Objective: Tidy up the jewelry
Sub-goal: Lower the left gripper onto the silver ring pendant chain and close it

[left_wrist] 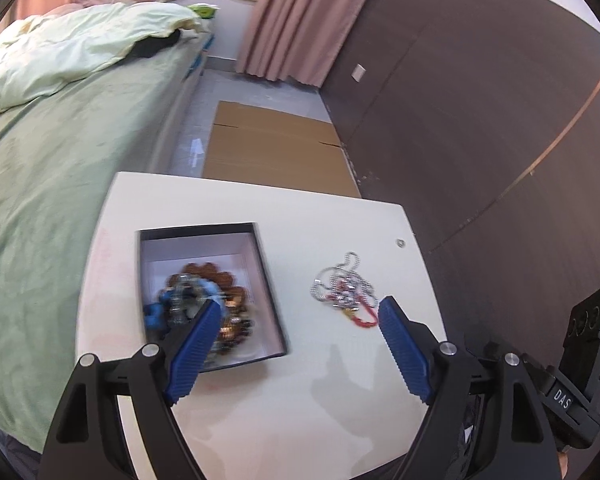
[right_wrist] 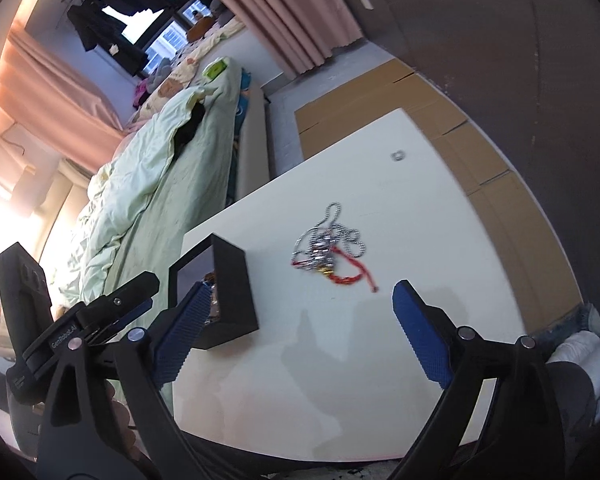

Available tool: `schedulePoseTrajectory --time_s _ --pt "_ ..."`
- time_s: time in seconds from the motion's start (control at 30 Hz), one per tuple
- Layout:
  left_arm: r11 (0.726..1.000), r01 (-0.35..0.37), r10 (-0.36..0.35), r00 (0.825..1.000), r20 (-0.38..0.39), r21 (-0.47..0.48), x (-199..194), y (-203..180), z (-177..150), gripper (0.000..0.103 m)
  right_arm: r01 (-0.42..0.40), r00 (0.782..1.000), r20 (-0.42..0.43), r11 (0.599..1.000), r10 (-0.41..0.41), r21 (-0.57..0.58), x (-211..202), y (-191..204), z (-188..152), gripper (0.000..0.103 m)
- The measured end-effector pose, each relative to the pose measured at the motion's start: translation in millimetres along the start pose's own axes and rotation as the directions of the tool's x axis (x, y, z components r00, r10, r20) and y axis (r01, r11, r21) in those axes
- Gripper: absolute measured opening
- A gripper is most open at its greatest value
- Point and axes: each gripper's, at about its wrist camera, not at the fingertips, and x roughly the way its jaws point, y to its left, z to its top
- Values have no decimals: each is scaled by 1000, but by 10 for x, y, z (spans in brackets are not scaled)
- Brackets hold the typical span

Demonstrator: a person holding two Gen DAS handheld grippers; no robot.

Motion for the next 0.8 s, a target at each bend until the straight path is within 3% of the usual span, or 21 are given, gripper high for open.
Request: schedulePoseTrajectory --time_s 0.33,0.63,0.7,0.8 --pt "995 34 -29 998 -53 98 362 -604 -3 78 18 998 58 999 -21 50 -345 -497 41 93" --pt "991 33 -16 991 -135 127 772 -848 -2 68 -8 997 72 995 0 98 -398 -865 75 93" --pt "991 25 -6 989 -149 129 869 -856 9 63 -26 998 67 992 18 121 -362 -926 87 91" --pt "993 7 13 985 -169 120 1011 -825 22 57 -44 998 49 991 38 127 -289 -965 116 80"
